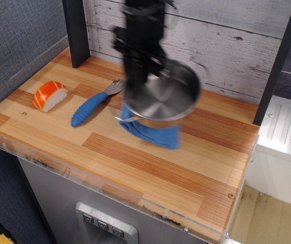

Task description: Move vessel and blue cloth both little bit right

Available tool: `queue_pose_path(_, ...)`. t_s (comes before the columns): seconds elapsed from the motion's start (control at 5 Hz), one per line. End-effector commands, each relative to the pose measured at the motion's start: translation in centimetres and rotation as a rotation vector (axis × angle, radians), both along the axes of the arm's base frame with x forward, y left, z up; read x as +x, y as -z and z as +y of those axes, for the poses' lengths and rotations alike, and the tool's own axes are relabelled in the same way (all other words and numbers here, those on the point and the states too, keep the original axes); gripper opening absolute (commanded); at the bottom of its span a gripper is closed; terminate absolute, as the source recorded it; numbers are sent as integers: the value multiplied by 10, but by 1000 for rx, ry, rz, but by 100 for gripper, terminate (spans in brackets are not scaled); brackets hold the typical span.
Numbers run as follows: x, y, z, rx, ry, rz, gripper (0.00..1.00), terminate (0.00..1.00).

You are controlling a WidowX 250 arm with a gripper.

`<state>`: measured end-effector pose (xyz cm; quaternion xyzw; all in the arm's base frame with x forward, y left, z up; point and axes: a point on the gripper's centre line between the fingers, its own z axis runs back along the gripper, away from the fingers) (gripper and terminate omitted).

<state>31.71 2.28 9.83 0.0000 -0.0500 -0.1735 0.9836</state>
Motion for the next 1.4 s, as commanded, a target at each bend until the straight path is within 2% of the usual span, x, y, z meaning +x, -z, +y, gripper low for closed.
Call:
queue_pose_path(0.0,-22,42,39,-145,28,62,0,0)
queue_pose_path(0.2,-7,54,15,-190,100,78,0,0)
queue_pose_path(0.4,8,61,-16,-205,193,83,0,0)
queue_pose_path(0.6,23,70,-41,-212,274,100,0,0)
queue_pose_path(0.8,33,69,-56,-219,311,88,0,0)
queue_pose_path(1.0,39,68,-55,-187,338,80,0,0)
queue_pose_path(1.2,42,60,-41,-121,334,84,100,0)
